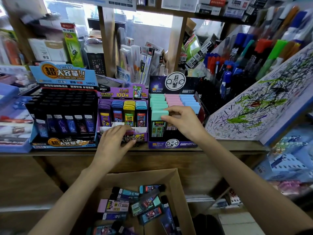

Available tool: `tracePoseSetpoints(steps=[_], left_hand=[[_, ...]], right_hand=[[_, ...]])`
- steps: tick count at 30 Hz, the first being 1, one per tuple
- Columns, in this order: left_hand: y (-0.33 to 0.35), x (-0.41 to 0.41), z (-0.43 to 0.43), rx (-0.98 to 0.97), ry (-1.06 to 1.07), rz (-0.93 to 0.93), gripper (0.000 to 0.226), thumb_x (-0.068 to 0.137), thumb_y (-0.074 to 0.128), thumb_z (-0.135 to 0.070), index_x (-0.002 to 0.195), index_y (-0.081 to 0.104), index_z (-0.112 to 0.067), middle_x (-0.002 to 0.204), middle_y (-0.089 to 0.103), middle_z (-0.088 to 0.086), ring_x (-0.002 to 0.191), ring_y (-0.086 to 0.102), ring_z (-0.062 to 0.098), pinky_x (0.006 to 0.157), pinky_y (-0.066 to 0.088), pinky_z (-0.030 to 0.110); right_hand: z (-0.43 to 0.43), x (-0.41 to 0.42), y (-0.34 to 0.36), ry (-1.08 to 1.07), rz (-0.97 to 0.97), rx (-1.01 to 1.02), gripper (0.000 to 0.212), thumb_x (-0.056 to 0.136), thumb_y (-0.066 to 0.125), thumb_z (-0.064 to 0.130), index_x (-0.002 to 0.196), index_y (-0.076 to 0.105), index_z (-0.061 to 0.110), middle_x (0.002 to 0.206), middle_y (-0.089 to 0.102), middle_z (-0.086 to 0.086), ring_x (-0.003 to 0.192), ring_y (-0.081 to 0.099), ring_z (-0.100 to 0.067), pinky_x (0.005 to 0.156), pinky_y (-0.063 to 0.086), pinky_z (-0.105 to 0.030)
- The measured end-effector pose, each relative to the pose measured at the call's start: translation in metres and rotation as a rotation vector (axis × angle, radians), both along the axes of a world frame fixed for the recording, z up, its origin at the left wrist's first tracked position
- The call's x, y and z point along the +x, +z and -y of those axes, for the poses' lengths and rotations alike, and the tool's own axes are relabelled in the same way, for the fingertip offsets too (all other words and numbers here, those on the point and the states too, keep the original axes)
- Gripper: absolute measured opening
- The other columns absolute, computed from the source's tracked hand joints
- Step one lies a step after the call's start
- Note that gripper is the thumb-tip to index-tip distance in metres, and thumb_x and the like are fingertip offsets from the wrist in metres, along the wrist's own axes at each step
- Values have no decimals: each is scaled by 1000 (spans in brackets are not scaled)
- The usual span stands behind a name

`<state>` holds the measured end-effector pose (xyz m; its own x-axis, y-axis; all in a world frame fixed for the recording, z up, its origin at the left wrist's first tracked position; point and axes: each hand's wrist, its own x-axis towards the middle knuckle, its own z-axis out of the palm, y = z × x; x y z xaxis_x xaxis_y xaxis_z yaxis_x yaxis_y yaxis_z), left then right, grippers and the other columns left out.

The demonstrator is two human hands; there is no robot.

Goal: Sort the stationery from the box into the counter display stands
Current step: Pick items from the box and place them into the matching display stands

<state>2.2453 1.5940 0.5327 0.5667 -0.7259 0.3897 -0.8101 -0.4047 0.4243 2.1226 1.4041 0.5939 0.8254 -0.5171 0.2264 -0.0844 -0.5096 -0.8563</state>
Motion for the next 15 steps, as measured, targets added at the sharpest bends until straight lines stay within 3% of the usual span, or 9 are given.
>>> tracePoseSetpoints(steps=[4, 7, 9, 12, 15], left_hand=[[-1, 1, 0, -2, 10, 1, 31, 87, 65, -29, 116, 59, -18, 121, 61, 2, 115, 53, 24, 95, 35, 38], [-2, 1, 0, 15, 10, -9, 36, 88, 64, -29, 121, 57, -17, 125, 59, 3, 119, 51, 25, 99, 34, 39], [-1, 0, -1, 5, 6, -32, 39, 89, 63, -27, 125, 54, -15, 128, 57, 3, 123, 48, 25, 102, 33, 39], [3, -9, -7, -75, -6, -28, 41, 89, 63, -22, 128, 53, -12, 132, 54, 5, 126, 46, 24, 104, 32, 39], [7, -22, -22, -153, -50, -13, 35, 89, 63, -17, 123, 56, -10, 123, 59, 5, 118, 51, 23, 97, 39, 38]], right_hand=[[-2, -4, -9, -80, -9, -124, 20, 86, 67, 21, 104, 58, 23, 104, 65, -5, 90, 65, -19, 84, 53, -32], [-7, -6, -13, -162, 25, -609, 25, 88, 65, 24, 109, 60, 12, 104, 61, -7, 89, 62, -24, 73, 53, -37], [-8, -7, -12, -204, 52, -837, 27, 87, 66, 24, 108, 63, 8, 104, 57, -9, 90, 59, -25, 61, 47, -30], [-8, -7, -6, -211, -7, -893, 29, 88, 65, 26, 111, 62, 9, 106, 55, -7, 99, 55, -23, 61, 41, -28], [-10, -13, -1, -166, -51, -813, 38, 90, 61, 28, 123, 55, 11, 116, 51, -5, 110, 50, -19, 77, 46, -32]])
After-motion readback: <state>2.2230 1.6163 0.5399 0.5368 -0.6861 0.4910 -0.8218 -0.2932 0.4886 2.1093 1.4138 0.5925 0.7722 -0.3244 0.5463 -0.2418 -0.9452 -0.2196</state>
